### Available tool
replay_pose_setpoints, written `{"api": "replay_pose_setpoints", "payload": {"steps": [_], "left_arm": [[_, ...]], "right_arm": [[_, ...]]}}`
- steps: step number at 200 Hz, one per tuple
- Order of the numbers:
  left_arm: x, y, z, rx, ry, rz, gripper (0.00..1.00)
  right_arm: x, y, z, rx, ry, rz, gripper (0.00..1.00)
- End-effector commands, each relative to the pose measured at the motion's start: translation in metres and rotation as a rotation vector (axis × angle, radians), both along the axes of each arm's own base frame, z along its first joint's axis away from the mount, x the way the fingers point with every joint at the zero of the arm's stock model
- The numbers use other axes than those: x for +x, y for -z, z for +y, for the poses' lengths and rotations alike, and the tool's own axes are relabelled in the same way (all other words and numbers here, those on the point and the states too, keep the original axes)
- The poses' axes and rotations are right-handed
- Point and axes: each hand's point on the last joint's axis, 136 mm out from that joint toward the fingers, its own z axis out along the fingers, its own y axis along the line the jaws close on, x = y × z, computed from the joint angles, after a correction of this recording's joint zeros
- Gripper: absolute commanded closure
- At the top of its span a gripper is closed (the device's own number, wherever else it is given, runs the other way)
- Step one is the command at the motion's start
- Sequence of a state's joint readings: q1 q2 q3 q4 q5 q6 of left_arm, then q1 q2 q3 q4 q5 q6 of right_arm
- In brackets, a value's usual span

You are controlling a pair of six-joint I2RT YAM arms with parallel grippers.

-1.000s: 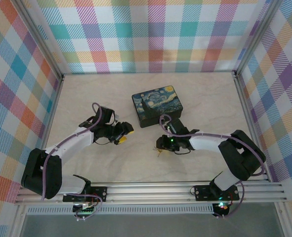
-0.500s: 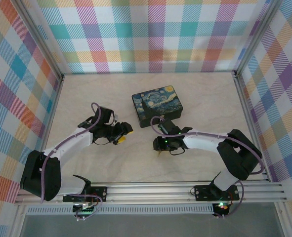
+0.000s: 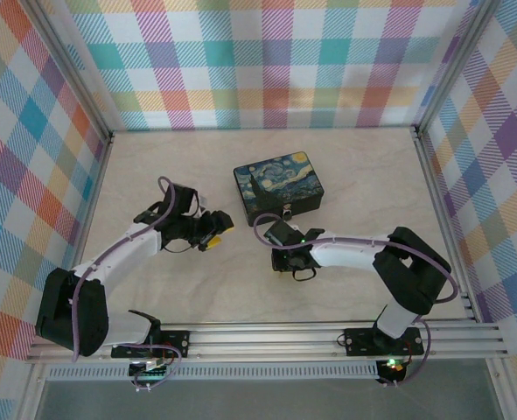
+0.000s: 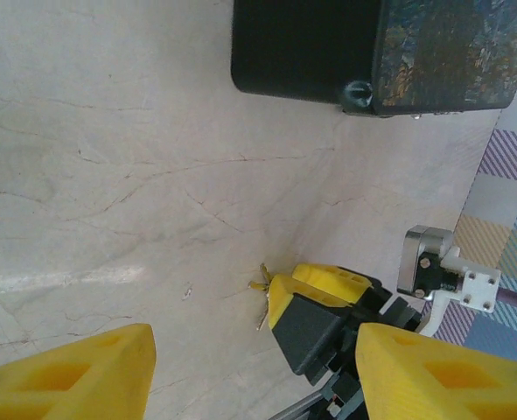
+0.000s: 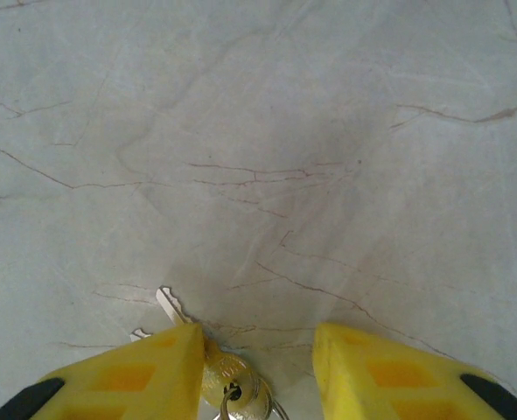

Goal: Unlock the padlock with the key

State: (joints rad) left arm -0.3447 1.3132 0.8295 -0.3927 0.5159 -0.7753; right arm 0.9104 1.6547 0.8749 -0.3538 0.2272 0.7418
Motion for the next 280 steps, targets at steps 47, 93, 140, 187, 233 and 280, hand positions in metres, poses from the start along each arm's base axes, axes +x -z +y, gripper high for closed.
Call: {"api": "replay_pose_setpoints", "payload": {"steps": [47,93,140,187,233,280], "left_arm": [[-0.01,-0.004,0.004,-0.016,0.015,-0.012,0.38],[-0.015,-0.007,0.007,-0.004,0.026,-0.021,0.38],[-0.014,-0.009,0.007,-0.009,0.017,-0.03,0.38],[-0.014,-0.009,0.008,-0.006,0.013,-0.029,0.38],[-0.012,-0.011,0.014,0.001,0.008,-0.037,0.38],[-0.01,-0.013,0.014,-0.002,0.01,-0.041,0.38]], "right_arm": [[-0.012,0.022,-0.011,-0.078,0.006,0.071,0.67],[-0.007,-0.006,0.009,0.027,-0.039,0.032,0.59],[-0.004,-0.018,0.018,0.02,-0.135,0.018,0.58],[-0.013,-0.002,0.01,-0.043,-0.161,0.063,0.61],[-0.023,0.022,-0.001,-0.143,-0.169,0.099,0.62],[-0.022,0.029,0.002,-0.134,-0.156,0.101,0.75]]}}
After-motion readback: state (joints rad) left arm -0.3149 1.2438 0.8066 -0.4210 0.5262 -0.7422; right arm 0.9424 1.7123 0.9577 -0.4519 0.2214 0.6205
